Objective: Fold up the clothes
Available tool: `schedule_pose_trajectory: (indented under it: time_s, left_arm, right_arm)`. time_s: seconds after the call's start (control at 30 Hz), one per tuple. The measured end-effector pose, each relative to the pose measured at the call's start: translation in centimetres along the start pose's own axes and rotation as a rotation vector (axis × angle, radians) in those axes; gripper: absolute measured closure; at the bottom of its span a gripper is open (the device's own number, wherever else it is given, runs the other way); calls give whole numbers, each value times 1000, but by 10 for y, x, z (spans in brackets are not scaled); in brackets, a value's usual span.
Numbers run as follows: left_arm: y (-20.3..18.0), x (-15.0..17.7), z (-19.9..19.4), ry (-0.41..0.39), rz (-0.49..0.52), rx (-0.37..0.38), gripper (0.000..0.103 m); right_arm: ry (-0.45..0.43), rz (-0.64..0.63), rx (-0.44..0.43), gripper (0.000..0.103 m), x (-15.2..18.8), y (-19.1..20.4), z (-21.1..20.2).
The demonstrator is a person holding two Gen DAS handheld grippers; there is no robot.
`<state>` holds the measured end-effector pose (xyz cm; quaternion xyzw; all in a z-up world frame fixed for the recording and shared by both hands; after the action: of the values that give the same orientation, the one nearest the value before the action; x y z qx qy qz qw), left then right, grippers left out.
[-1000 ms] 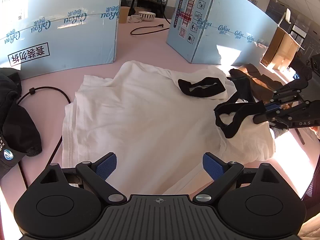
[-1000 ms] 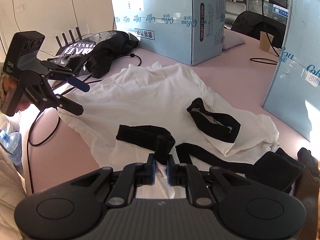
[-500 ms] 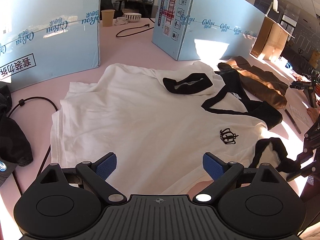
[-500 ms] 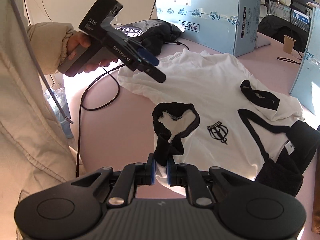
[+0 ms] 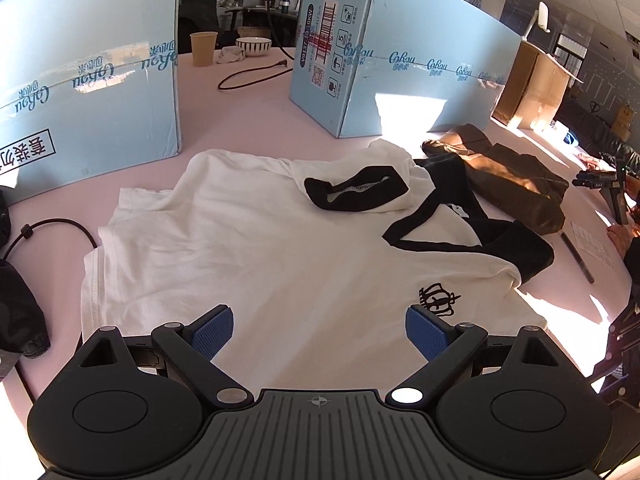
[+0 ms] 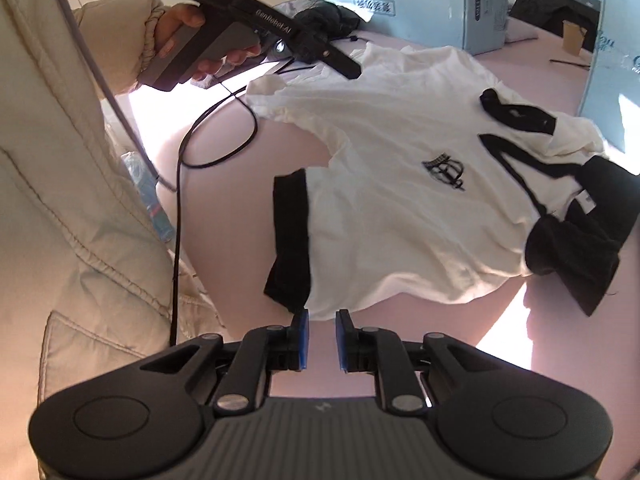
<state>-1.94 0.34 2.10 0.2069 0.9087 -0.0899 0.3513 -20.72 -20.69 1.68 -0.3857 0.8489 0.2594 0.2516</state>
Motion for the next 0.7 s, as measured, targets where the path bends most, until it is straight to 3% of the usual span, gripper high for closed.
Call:
schedule_pose_trajectory:
  time_s: [0.1,0.2,0.37,0.5,0.7]
  left_arm:
    - [1,1,0,2,-16,10,8]
    - [-2,6,-1,3,-2,15,8]
    - [-2,15,-6,32,-58,93,8]
    - [0,20,-10,43,-91,138,8]
    - [3,25,-11,65,-116,162,8]
  right_arm:
    - [-43,-103,25,62,-30,15,10]
    - [-18,-203,37,59,-48,28,36]
    - [18,-233,71,63,-55,39,68]
    - [98,-240,160,88,-49,32,89]
    - [129,-182,61,91,-47,36,95]
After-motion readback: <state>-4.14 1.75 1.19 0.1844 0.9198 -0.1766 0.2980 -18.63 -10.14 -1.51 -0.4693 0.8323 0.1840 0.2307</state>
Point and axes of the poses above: each gripper's, at about its wrist camera, not at the fingertips, and z roughly the way its jaws point, y to its left, x to its underside, the point moved 8 cm from there along z, roughly the way its jaws point, and after that the axes turned 11 degrees about -x, right-handed, at the moved point
